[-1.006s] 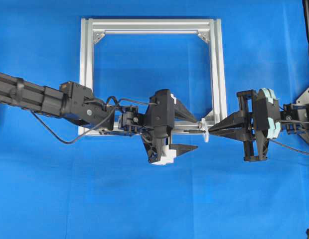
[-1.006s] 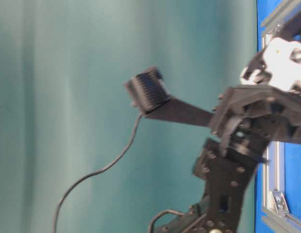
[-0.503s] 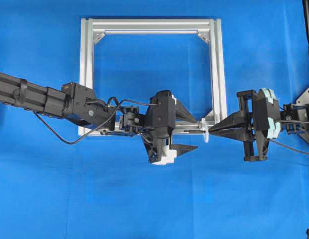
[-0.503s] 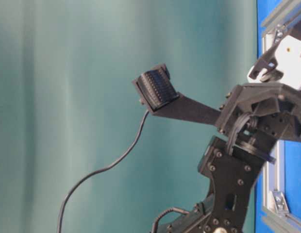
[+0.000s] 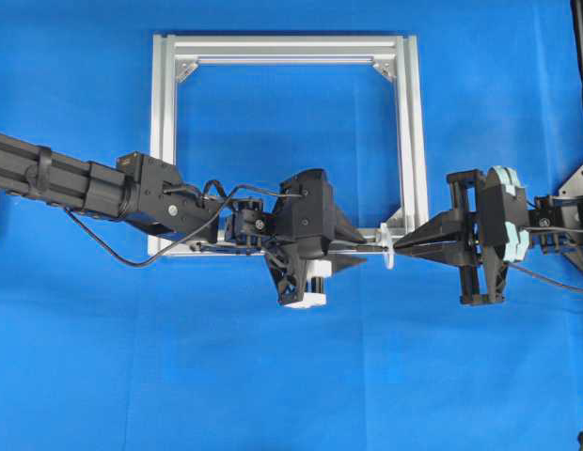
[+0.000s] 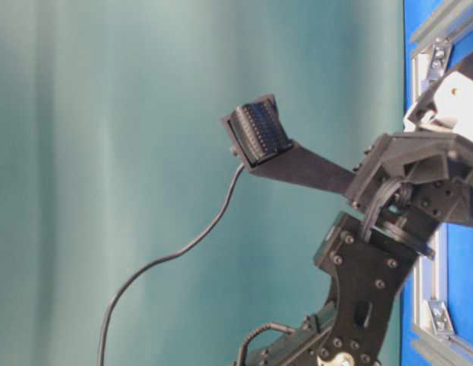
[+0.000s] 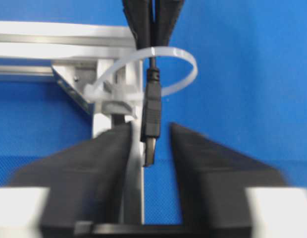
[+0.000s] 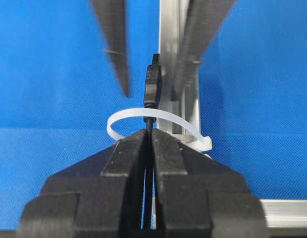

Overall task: Insert the wire through the string loop located on the right side.
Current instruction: 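Move the left gripper to the plug tip and grasp it beyond the loop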

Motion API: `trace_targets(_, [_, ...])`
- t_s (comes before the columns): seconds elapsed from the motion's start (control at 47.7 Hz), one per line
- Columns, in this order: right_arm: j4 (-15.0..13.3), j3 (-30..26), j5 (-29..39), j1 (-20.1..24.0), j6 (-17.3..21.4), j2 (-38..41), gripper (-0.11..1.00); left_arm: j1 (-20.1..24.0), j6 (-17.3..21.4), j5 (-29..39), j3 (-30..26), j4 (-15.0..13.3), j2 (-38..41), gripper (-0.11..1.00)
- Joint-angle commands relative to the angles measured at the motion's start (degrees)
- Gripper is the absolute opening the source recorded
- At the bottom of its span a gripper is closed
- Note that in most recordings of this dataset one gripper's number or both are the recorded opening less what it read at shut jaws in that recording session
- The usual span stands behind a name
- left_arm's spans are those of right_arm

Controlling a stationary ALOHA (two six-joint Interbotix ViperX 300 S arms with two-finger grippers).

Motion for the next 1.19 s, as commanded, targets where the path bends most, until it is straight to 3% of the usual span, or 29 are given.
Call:
trace_targets(0.0, [0.0, -0.9, -0.2, -0.1, 0.0, -0.4, -0.03, 0.3, 0.1, -0.3, -1.2, 0.1, -1.1, 0.16])
trace_targets(0.063, [0.0, -0.9, -0.2, 0.0, 0.0, -0.4, -0.03, 0.3, 0.1, -0.4, -1.2, 0.1, -1.1, 0.07])
trace_targets(0.733, [-0.4, -1.1, 1.0, -0.1, -0.4, -0.4, 0.0, 0.3, 0.1, -0.7, -0.9, 0.3, -1.3, 0.07])
trace_targets(0.859, [-0.4, -1.1, 1.5, 0.0, -0.4, -0.4, 0.22, 0.3, 0.1, -0.8, -0.8, 0.3, -1.3, 0.07])
trace_targets(1.069, [-0.2, -1.2, 2.0, -0.1, -0.4, -0.4, 0.84, 0.3, 0.2, -0.7, -0.6, 0.3, -1.5, 0.07])
trace_targets(1.132, [-0.2, -1.2, 2.2, 0.0, -0.4, -0.4, 0.95, 0.3, 0.1, -0.7, -0.6, 0.4, -1.6, 0.07])
trace_targets(1.174, [-0.2, -1.2, 2.3, -0.1, -0.4, -0.4, 0.96, 0.3, 0.1, -0.7, -0.6, 0.3, -1.6, 0.07])
